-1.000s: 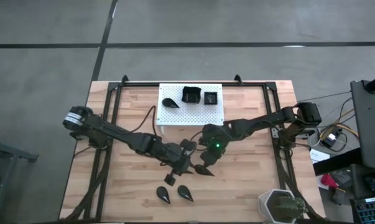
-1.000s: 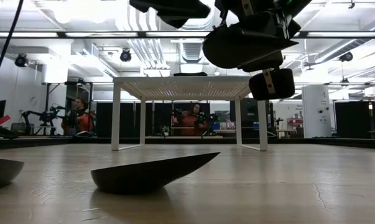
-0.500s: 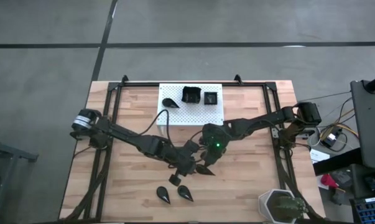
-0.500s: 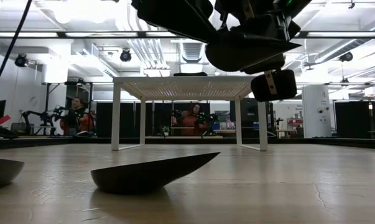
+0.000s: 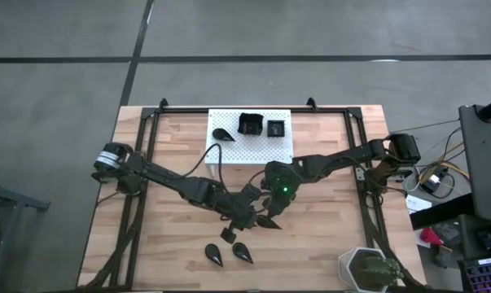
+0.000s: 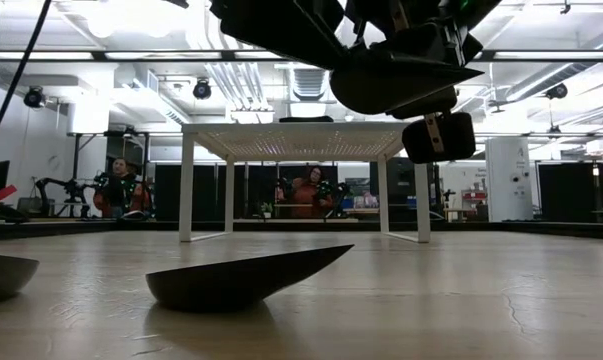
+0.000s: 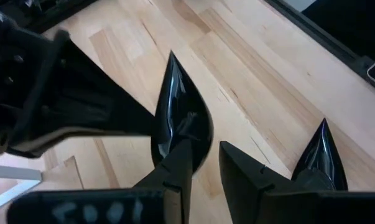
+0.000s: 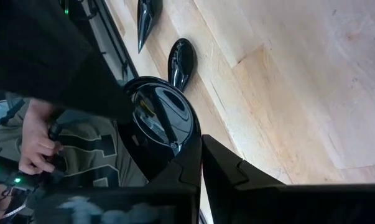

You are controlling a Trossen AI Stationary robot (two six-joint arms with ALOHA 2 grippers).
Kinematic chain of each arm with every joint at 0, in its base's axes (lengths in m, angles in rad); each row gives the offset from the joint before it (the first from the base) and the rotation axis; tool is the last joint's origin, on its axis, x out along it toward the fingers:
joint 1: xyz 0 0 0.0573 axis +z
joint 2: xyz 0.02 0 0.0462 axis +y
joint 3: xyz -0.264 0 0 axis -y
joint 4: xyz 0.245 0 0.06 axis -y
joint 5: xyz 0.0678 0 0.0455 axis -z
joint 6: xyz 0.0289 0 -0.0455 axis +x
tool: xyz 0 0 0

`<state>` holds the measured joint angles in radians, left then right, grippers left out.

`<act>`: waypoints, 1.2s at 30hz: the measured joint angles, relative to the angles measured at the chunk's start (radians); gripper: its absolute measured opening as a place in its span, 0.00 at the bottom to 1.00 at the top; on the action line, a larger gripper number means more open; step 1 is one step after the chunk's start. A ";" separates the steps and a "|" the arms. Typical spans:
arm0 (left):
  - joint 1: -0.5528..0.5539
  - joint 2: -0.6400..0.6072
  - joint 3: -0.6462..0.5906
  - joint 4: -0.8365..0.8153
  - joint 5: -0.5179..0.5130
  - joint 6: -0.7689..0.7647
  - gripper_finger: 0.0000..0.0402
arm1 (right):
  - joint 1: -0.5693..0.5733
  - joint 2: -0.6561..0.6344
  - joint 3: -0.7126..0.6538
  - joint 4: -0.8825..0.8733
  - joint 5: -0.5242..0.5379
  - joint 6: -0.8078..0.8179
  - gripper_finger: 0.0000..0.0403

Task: Pick & Place Mini shaped plates
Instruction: Stack the drop shaped plate on top of the drop shaped plate on the shelf

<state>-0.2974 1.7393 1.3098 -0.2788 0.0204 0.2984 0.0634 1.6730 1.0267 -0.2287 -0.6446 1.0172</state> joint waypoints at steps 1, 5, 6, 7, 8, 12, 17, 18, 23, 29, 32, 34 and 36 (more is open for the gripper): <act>0.000 0.000 0.000 -0.003 0.000 0.001 0.17 | -0.001 0.000 0.000 0.000 -0.006 0.000 0.02; 0.000 0.000 -0.001 -0.004 0.000 0.018 0.10 | -0.001 0.000 0.000 0.001 -0.008 0.000 0.02; 0.000 0.000 -0.001 -0.005 0.000 0.020 0.08 | -0.002 0.000 0.000 0.001 -0.008 0.000 0.02; 0.000 0.000 -0.001 -0.006 0.001 0.021 0.06 | -0.002 0.000 0.000 0.001 -0.008 0.000 0.02; 0.000 0.000 -0.001 -0.007 0.002 0.022 0.04 | -0.002 0.000 0.000 0.002 -0.008 -0.001 0.02; -0.001 0.000 -0.001 -0.007 0.004 0.022 0.01 | -0.002 0.000 0.008 0.001 -0.025 -0.004 0.02; -0.003 0.000 -0.001 -0.012 0.006 0.018 0.00 | -0.002 0.000 0.018 -0.001 -0.031 -0.024 0.02; -0.005 0.000 -0.001 -0.012 0.004 0.018 0.00 | -0.002 0.000 0.018 0.000 -0.031 -0.029 0.02; -0.006 0.000 -0.001 -0.012 -0.005 0.018 0.00 | -0.006 0.000 0.014 0.001 -0.029 -0.064 0.02; -0.006 0.000 -0.001 -0.019 -0.008 0.017 0.00 | -0.005 -0.002 0.014 0.002 -0.003 -0.105 0.04; -0.006 0.000 -0.001 -0.026 -0.010 0.016 0.00 | -0.005 -0.002 0.014 0.005 -0.006 -0.113 0.09; -0.006 0.000 -0.001 -0.032 -0.014 0.015 0.00 | -0.004 -0.002 0.014 0.004 -0.011 -0.123 0.14; -0.006 0.000 -0.001 -0.031 -0.014 0.015 0.00 | -0.004 -0.002 0.014 0.004 -0.012 -0.129 0.21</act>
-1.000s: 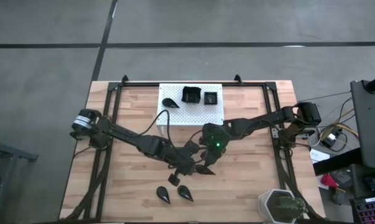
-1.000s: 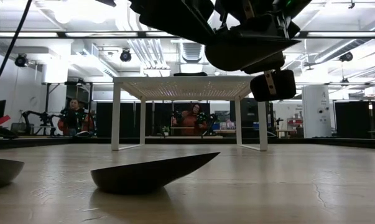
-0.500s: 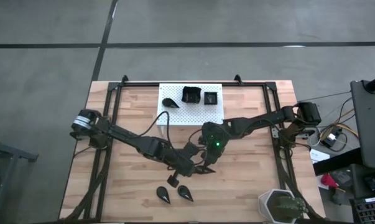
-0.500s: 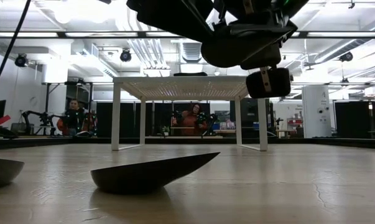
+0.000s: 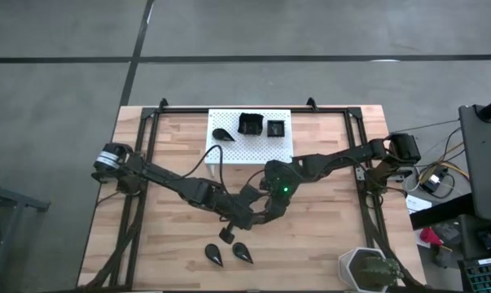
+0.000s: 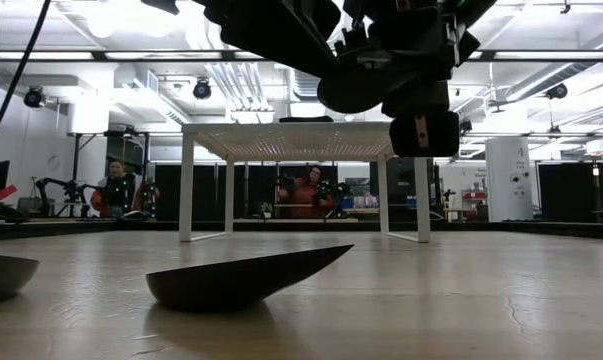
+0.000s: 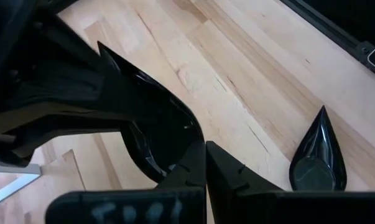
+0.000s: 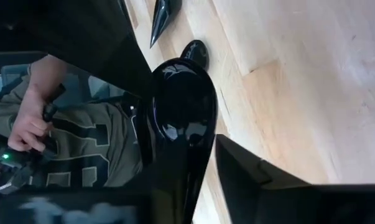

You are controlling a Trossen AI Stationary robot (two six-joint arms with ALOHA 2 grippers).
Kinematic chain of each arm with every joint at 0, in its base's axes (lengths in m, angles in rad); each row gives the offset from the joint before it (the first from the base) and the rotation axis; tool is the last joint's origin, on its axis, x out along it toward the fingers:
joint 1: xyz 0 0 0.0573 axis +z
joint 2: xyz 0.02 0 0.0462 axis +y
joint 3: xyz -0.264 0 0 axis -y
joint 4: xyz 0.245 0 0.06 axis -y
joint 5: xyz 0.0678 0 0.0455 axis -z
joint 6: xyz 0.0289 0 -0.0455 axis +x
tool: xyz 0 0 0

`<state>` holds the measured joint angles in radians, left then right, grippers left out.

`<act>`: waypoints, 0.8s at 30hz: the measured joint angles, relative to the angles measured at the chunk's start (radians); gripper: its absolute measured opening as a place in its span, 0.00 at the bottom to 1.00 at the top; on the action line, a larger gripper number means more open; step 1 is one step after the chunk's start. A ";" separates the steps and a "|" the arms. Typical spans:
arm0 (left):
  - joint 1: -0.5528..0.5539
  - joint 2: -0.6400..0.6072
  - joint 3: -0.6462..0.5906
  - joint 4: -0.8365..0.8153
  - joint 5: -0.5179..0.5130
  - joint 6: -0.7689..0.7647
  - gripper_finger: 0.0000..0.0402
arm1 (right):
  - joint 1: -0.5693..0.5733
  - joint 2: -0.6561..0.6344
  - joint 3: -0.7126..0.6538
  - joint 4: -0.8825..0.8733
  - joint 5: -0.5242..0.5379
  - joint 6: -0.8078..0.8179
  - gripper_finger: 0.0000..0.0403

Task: Pick & Place Mini shaped plates
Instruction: Stack the drop shaped plate on top of the drop shaped plate on the shelf

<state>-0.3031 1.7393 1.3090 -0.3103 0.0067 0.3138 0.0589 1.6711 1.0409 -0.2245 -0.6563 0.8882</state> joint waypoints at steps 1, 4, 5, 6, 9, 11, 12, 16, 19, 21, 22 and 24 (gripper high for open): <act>0.000 0.000 0.000 0.000 0.000 0.000 0.00 | 0.000 0.000 0.000 0.000 -0.001 -0.003 0.24; -0.001 0.000 0.000 -0.004 0.001 0.000 0.00 | -0.002 -0.001 0.000 -0.002 -0.003 -0.013 0.33; -0.001 0.000 0.000 -0.009 0.002 0.000 0.00 | -0.004 -0.002 0.000 -0.002 -0.007 -0.013 0.35; -0.002 -0.001 0.000 -0.020 0.002 0.000 0.00 | -0.006 -0.002 0.000 -0.003 -0.019 -0.014 0.37; -0.005 -0.003 0.000 -0.066 0.001 0.000 0.00 | -0.010 -0.002 0.000 -0.004 -0.033 -0.026 0.42; -0.012 -0.008 0.000 -0.093 -0.009 -0.001 0.00 | -0.011 -0.005 -0.001 -0.005 -0.029 -0.048 0.44; -0.016 -0.011 0.000 -0.107 -0.010 -0.001 0.00 | -0.014 -0.007 0.000 -0.003 -0.024 -0.062 0.45; -0.042 -0.033 0.000 -0.195 -0.065 -0.003 0.00 | -0.024 -0.010 -0.001 -0.004 -0.015 -0.131 0.46; -0.067 -0.060 0.000 -0.271 -0.118 -0.021 0.00 | -0.024 -0.011 -0.001 -0.007 0.008 -0.182 0.45; -0.082 -0.083 0.000 -0.313 -0.150 -0.023 0.00 | -0.024 -0.011 -0.001 -0.010 0.011 -0.207 0.45; -0.088 -0.094 0.000 -0.340 -0.166 -0.022 0.00 | -0.024 -0.011 -0.002 -0.010 0.020 -0.214 0.45; -0.095 -0.120 0.000 -0.385 -0.192 -0.019 0.00 | -0.024 -0.011 -0.004 -0.010 0.032 -0.227 0.44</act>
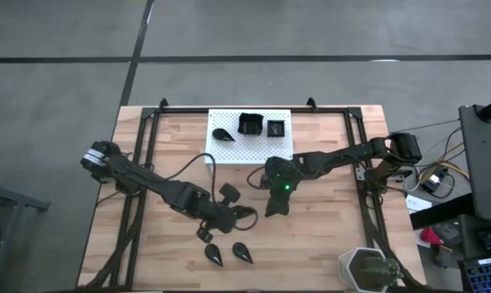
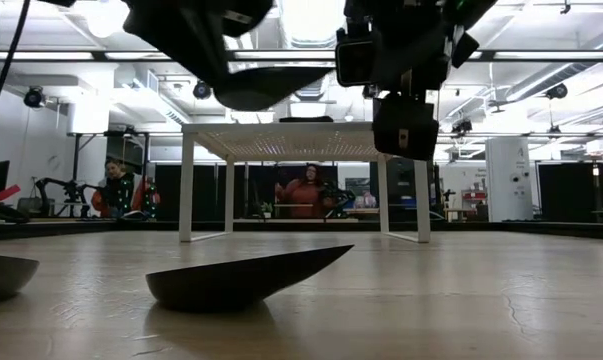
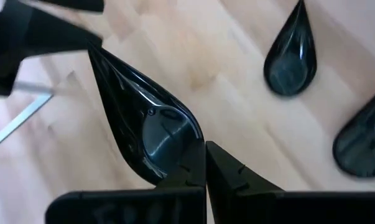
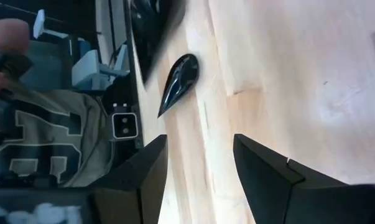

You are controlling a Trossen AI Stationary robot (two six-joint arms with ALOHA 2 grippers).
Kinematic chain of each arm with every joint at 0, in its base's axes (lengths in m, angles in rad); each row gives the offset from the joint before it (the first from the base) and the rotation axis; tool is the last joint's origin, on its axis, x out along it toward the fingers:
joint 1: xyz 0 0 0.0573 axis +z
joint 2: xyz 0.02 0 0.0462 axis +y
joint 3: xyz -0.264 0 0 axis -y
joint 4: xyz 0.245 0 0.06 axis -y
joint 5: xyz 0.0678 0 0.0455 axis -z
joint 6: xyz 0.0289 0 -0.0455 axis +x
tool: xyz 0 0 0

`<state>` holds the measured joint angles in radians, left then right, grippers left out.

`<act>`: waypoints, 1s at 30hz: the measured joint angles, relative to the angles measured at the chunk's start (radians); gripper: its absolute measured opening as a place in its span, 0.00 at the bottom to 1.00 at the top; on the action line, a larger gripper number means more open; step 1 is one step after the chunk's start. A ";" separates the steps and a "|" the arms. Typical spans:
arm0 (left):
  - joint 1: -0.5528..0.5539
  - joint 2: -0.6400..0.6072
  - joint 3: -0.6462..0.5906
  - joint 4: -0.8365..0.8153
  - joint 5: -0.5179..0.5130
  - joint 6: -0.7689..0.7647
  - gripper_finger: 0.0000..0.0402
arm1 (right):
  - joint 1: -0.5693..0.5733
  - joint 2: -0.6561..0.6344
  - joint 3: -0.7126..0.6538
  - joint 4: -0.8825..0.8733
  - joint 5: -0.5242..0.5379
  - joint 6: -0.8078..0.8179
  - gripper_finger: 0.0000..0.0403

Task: Pick & Place Mini shaped plates
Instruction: Stack the drop shaped plate on top of the drop shaped plate on the shelf

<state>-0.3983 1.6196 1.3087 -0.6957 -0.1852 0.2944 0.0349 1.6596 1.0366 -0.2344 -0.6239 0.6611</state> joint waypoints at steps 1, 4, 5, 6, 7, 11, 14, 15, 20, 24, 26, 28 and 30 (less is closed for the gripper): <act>0.000 -0.014 0.000 -0.022 -0.011 -0.001 0.00 | 0.000 0.000 -0.003 0.001 0.001 -0.010 0.44; 0.001 -0.058 0.000 -0.067 -0.052 -0.008 0.00 | 0.003 0.000 -0.013 0.000 0.003 -0.030 0.44; 0.001 -0.073 0.000 -0.088 -0.083 -0.008 0.00 | 0.007 0.000 -0.018 0.000 0.002 -0.030 0.44; 0.001 -0.090 0.000 -0.110 -0.115 -0.001 0.00 | 0.010 0.000 -0.022 0.001 0.002 -0.033 0.44; 0.002 -0.105 0.000 -0.134 -0.152 0.018 0.00 | 0.014 0.000 -0.026 0.000 0.002 -0.038 0.44; 0.009 -0.163 -0.005 -0.219 -0.326 0.128 0.00 | 0.027 0.000 -0.033 0.004 0.006 -0.064 0.45; 0.026 -0.187 -0.007 -0.229 -0.410 0.214 0.00 | 0.035 0.000 -0.033 0.016 0.025 -0.082 0.44; 0.036 -0.194 -0.007 -0.229 -0.432 0.247 0.00 | 0.038 0.000 -0.034 0.025 0.027 -0.088 0.43; 0.102 -0.216 -0.009 -0.263 -0.541 0.346 0.00 | 0.053 0.000 -0.034 0.068 0.055 -0.117 0.42; 0.172 -0.220 -0.032 -0.317 -0.636 0.418 0.00 | 0.066 0.000 -0.035 0.069 0.060 -0.151 0.41; 0.204 -0.220 -0.045 -0.327 -0.608 0.441 0.00 | 0.070 0.000 -0.035 0.069 0.060 -0.160 0.40; 0.237 -0.220 -0.055 -0.330 -0.585 0.466 0.00 | 0.072 0.000 -0.035 0.069 0.061 -0.160 0.40; 0.275 -0.220 -0.056 -0.333 -0.564 0.475 0.00 | 0.072 0.000 -0.035 0.069 0.062 -0.160 0.40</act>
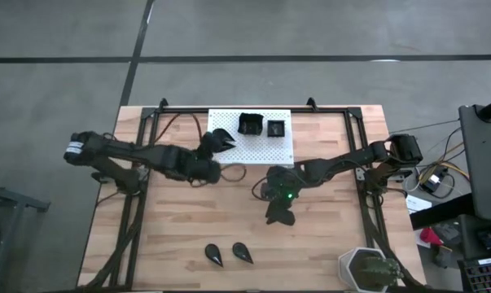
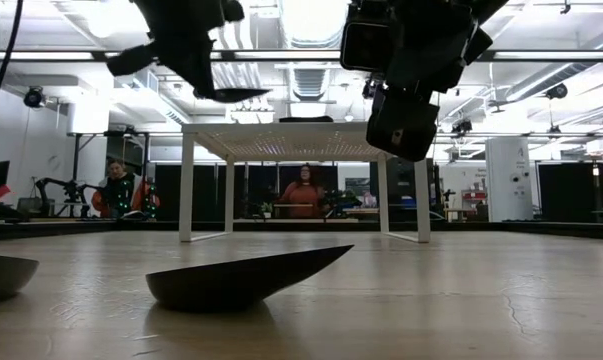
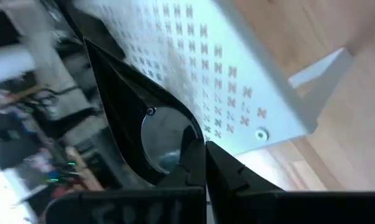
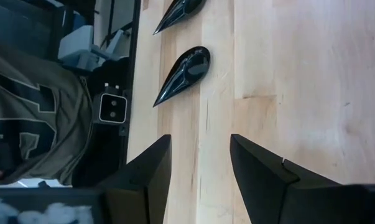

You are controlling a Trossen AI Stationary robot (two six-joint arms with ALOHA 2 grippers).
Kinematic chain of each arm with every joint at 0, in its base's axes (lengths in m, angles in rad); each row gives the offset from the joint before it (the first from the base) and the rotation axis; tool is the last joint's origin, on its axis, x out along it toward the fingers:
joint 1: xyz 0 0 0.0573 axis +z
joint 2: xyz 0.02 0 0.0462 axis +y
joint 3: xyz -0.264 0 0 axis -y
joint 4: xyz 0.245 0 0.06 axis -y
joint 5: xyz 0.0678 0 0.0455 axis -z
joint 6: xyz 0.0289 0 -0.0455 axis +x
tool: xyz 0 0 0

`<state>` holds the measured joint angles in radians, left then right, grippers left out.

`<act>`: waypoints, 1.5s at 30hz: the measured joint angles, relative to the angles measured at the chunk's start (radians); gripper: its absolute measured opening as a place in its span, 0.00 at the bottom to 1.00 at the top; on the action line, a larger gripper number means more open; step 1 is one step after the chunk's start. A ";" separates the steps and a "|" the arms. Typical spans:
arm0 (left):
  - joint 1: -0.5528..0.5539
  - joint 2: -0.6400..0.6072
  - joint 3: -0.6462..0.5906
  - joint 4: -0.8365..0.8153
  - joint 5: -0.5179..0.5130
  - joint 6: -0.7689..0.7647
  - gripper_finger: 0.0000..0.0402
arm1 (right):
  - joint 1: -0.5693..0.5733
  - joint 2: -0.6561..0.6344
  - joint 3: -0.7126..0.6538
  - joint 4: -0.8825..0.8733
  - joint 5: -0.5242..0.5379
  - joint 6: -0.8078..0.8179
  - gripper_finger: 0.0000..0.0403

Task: Pick & Place Mini shaped plates
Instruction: Stack the drop shaped plate on top of the drop shaped plate on the shelf

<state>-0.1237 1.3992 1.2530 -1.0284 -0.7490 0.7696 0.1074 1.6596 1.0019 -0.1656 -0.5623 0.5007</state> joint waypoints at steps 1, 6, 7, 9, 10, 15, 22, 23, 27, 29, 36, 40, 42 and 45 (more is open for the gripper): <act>0.020 -0.006 0.000 0.000 0.023 0.000 0.00 | 0.000 0.000 0.000 0.000 0.000 -0.001 0.40; 0.090 -0.052 0.000 0.034 0.141 0.017 0.00 | 0.001 0.000 0.000 0.001 0.032 -0.008 0.41; 0.097 -0.064 0.000 0.033 0.150 0.022 0.00 | 0.002 0.000 0.000 0.004 0.041 -0.008 0.41; 0.115 -0.097 -0.007 0.068 0.209 0.023 0.00 | 0.002 0.000 0.000 0.012 0.047 -0.008 0.42; 0.123 -0.118 -0.017 0.106 0.256 0.021 0.00 | 0.002 0.000 0.000 0.020 0.048 -0.008 0.42; 0.141 -0.193 -0.065 0.184 0.309 0.048 0.00 | -0.001 0.000 0.000 0.055 0.050 -0.006 0.41; 0.181 -0.238 -0.167 0.239 0.303 0.081 0.00 | -0.003 0.000 0.000 0.085 0.070 0.015 0.40; 0.189 -0.237 -0.170 0.255 0.299 0.088 0.00 | -0.003 0.000 0.000 0.092 0.070 0.016 0.40; 0.234 -0.198 -0.172 0.268 0.284 0.103 0.00 | -0.003 0.000 0.002 0.107 0.071 0.021 0.40; 0.257 -0.185 -0.174 0.262 0.249 0.128 0.00 | -0.003 0.000 0.002 0.115 0.070 0.023 0.41; 0.305 -0.158 -0.168 0.258 0.336 0.112 0.00 | -0.002 0.000 0.002 0.120 0.069 0.021 0.39; 0.335 -0.155 -0.127 0.239 0.363 0.119 0.00 | -0.002 0.000 0.002 0.120 0.069 0.016 0.38; 0.355 -0.150 -0.105 0.235 0.357 0.129 0.00 | -0.002 0.000 0.002 0.120 0.069 0.016 0.39; 0.372 -0.150 -0.085 0.237 0.391 0.116 0.00 | -0.002 0.000 0.002 0.120 0.069 0.016 0.40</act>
<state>0.2485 1.2488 1.1679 -0.7914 -0.3575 0.8857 0.1051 1.6600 1.0042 -0.0454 -0.4938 0.5170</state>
